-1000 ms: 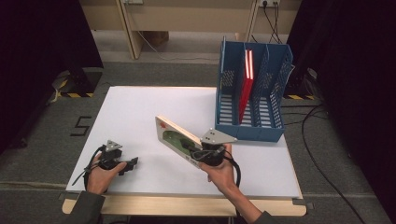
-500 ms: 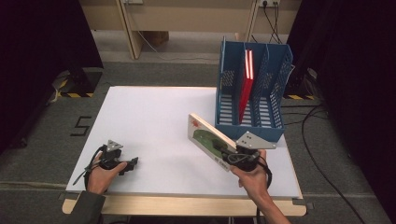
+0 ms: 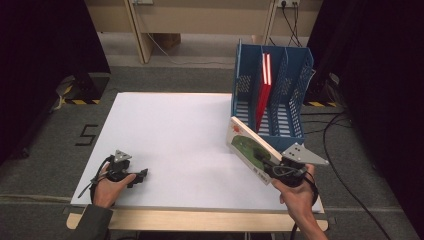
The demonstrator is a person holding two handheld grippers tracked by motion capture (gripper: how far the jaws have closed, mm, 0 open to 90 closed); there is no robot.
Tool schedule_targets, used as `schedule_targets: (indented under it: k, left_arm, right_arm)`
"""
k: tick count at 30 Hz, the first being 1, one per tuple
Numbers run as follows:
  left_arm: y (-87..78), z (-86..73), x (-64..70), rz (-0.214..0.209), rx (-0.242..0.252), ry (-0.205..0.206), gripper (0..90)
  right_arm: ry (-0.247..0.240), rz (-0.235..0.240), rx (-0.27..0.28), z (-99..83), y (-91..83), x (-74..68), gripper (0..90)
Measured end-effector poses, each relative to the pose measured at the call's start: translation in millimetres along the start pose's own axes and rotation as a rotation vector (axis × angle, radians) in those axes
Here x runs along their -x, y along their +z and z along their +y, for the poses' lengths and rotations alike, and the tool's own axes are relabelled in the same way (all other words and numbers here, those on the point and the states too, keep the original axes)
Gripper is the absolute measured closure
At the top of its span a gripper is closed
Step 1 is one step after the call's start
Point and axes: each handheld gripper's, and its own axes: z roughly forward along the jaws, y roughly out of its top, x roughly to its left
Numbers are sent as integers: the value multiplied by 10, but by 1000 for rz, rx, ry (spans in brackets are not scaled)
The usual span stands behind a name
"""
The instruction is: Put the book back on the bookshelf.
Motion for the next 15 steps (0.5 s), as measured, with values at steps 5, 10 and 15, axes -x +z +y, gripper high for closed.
schedule_targets:
  k: [5, 10, 15]
  left_arm:
    - [4, 1, 2, 2, -1, 1, 202]
    - [6, 3, 1, 2, -2, 1, 199]
    - [8, 5, 0, 3, -1, -1, 198]
  right_arm:
    - [9, -64, 13, 62, -157, 138, 760]
    - [29, -142, 38, 148, -255, 346, 760]
    - [27, -198, 37, 209, -293, 480, 760]
